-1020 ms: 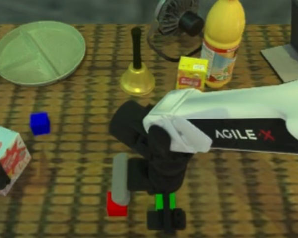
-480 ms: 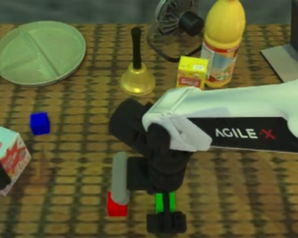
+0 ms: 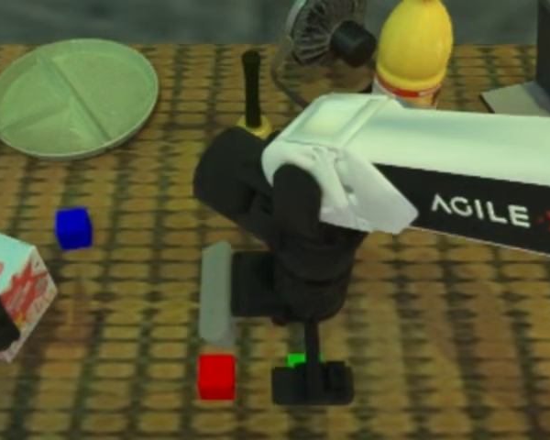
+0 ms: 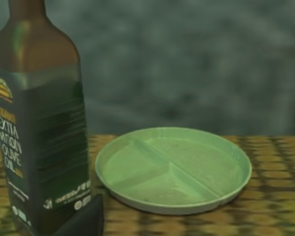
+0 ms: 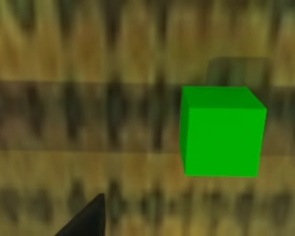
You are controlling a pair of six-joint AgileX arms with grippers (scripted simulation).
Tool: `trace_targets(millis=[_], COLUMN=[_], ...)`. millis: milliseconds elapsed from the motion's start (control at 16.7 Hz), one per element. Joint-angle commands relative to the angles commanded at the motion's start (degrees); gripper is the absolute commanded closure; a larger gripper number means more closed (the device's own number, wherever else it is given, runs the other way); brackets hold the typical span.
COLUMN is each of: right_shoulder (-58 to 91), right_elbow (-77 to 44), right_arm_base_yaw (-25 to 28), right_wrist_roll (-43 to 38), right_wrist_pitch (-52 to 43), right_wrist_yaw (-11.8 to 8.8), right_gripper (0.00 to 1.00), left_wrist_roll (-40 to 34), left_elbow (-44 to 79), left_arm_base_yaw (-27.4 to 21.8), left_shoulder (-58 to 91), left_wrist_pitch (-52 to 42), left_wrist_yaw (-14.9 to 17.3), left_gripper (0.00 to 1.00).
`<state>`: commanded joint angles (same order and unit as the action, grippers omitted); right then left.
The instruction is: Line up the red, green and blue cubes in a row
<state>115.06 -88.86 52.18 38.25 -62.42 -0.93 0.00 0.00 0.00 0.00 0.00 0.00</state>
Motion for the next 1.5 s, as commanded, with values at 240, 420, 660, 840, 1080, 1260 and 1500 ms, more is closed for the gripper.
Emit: trace_targets(millis=[240,420,660,840,1080,1260,1500], right_shoulder=[0.2,-1.6,-12.0,-24.9,-46.6,-64.2,-86.6], right_elbow=[0.1,1.3,8.9,18.6,35.4,49.7,67.9], right_arm_base_yaw=[-0.2,-1.3,-7.0,-13.0,-22.4,-30.1,-39.9], right_wrist_roll=[0.0,-0.7,-4.3,-8.4,-15.2,-20.8,-28.0], right_wrist_pitch=[0.1,1.6,9.0,16.4,27.1,35.4,46.2], right_wrist_yaw=[0.0,-0.2,-1.2,-1.9,-2.3,-2.3,-1.7], right_gripper=[0.00,0.00,0.00,0.00,0.00,0.00,0.00], left_wrist_roll=[0.0,-0.3,-2.0,-3.8,-6.6,-8.9,-11.7], left_elbow=[0.0,1.7,11.7,23.0,40.5,54.2,71.5], left_arm_base_yaw=[0.0,0.0,-0.5,-1.1,-2.3,-3.1,-4.1], left_shoulder=[0.0,1.7,12.5,26.6,50.8,70.3,94.1], left_wrist_pitch=[0.0,-0.9,-6.9,-14.4,-27.3,-37.7,-49.9], left_wrist_yaw=[0.0,-0.1,-0.2,-0.1,0.1,0.2,0.3], left_gripper=[0.00,0.00,0.00,0.00,0.00,0.00,0.00])
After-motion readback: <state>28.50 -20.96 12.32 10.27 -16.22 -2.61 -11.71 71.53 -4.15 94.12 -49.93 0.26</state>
